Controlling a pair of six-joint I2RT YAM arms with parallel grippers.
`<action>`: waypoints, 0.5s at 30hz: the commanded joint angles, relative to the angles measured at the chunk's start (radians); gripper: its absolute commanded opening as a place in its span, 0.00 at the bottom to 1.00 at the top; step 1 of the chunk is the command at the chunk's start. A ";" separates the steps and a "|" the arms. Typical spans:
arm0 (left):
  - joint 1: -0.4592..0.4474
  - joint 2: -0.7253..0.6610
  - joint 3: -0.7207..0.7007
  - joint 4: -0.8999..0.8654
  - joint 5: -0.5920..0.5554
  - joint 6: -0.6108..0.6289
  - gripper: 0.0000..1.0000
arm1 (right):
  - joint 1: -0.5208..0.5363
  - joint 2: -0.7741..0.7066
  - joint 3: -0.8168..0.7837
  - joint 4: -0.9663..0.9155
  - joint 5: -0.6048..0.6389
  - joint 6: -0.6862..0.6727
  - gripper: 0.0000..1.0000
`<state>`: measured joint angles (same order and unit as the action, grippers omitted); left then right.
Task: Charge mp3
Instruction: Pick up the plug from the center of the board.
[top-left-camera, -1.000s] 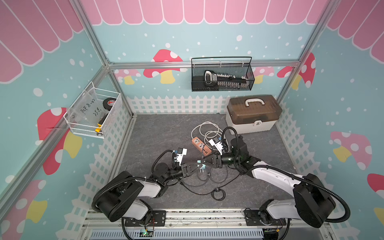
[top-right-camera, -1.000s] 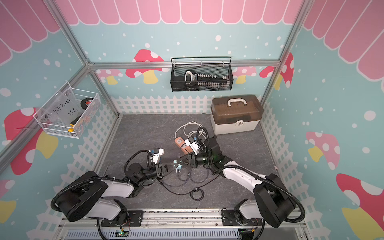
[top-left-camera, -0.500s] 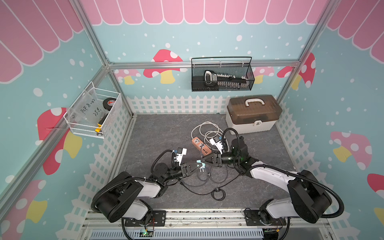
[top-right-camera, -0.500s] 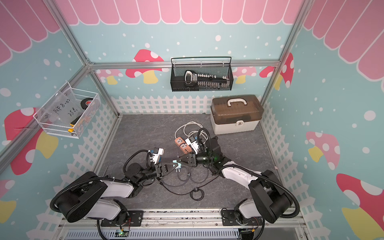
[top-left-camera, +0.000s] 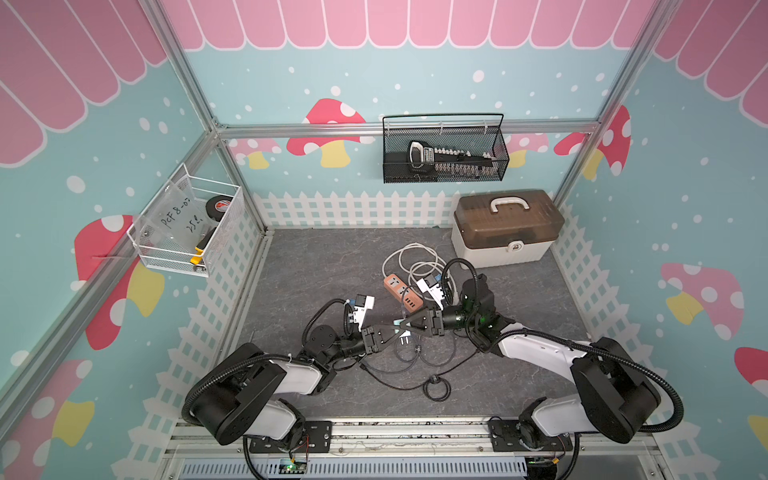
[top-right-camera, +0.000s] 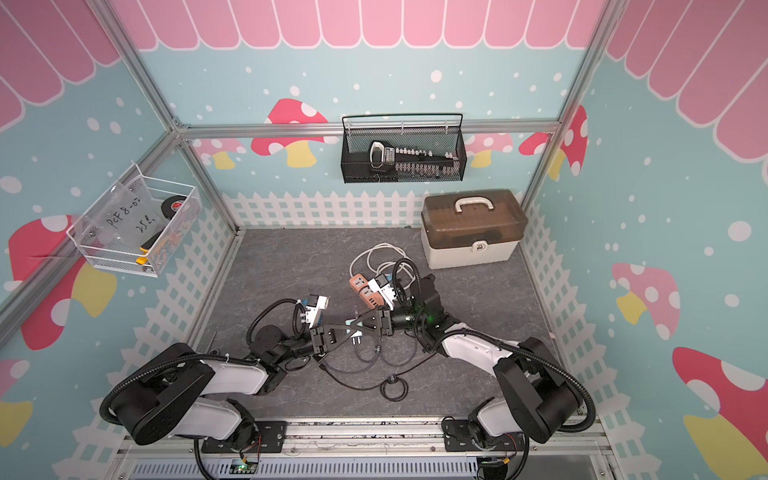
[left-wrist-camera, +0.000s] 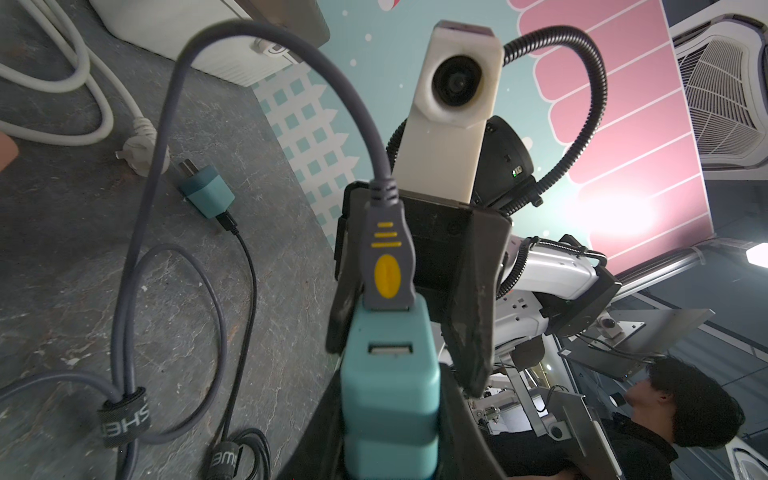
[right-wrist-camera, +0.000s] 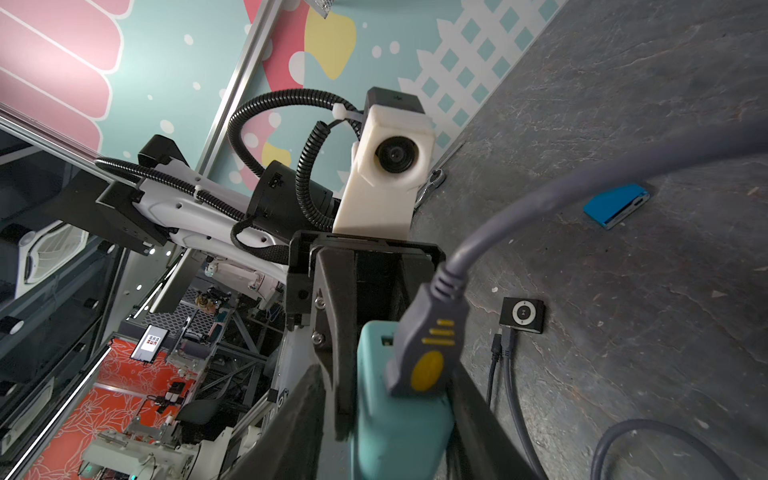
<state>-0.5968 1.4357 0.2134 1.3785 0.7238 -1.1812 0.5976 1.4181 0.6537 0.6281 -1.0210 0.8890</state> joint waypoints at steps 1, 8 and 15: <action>0.008 -0.013 0.019 0.037 0.004 0.003 0.00 | 0.006 -0.009 -0.013 0.025 -0.023 0.005 0.31; 0.009 -0.004 0.025 0.037 0.010 -0.004 0.00 | 0.006 -0.012 -0.010 0.024 -0.024 0.007 0.15; 0.012 0.010 0.037 0.037 0.019 -0.013 0.00 | 0.003 -0.035 -0.016 0.012 0.002 -0.009 0.00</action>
<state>-0.5892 1.4364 0.2157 1.3857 0.7452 -1.1698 0.5934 1.4105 0.6533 0.6315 -1.0290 0.9257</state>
